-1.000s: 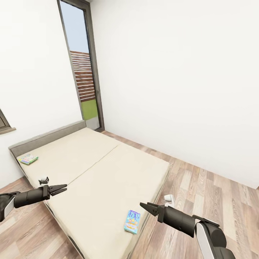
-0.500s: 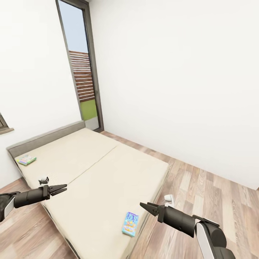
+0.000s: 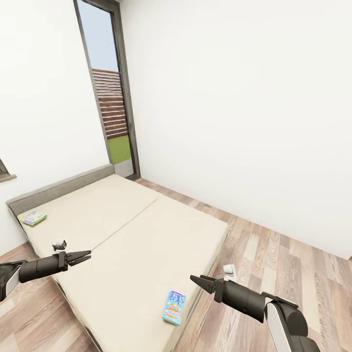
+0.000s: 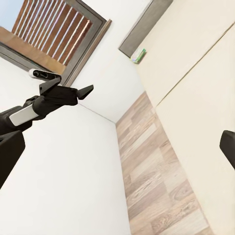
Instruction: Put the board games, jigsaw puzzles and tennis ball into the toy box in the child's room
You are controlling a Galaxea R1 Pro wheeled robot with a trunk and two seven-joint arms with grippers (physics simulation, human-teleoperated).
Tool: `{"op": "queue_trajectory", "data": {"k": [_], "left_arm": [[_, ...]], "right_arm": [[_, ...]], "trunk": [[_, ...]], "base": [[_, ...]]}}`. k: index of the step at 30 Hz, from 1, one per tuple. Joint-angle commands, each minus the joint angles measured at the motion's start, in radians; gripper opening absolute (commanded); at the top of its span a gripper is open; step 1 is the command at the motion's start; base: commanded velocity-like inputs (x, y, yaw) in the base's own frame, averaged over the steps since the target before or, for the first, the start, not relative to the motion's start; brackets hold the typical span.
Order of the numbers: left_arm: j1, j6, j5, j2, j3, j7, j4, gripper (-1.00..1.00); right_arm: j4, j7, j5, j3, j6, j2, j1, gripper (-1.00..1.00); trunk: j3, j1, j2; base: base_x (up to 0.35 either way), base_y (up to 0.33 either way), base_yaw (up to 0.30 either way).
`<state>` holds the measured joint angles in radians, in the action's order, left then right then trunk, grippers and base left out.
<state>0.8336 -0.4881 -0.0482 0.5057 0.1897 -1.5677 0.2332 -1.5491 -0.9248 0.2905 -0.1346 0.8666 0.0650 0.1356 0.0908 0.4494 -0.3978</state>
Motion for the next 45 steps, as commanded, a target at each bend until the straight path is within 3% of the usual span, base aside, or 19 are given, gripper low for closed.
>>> {"op": "queue_trajectory", "data": {"k": [1,14,45], "left_arm": [[0.001,-0.011,-0.005,0.001,-0.004,-0.003,-0.001,1.00],[0.001,-0.009,-0.005,0.001,-0.005,-0.003,-0.001,1.00],[0.001,-0.009,-0.002,-0.013,-0.006,-0.003,0.000,1.00]], "right_arm": [[0.000,-0.004,0.000,-0.002,0.005,0.001,0.001,1.00],[0.000,-0.003,-0.001,0.000,0.005,0.002,0.001,1.00],[0.000,-0.003,0.000,0.000,0.005,0.001,0.001,1.00]], "trunk": [[0.002,0.001,-0.002],[0.002,0.001,-0.002],[0.002,0.001,-0.002]], "base": [[0.002,-0.003,0.000],[0.000,-0.079,0.099],[0.000,-0.292,0.284]]}}
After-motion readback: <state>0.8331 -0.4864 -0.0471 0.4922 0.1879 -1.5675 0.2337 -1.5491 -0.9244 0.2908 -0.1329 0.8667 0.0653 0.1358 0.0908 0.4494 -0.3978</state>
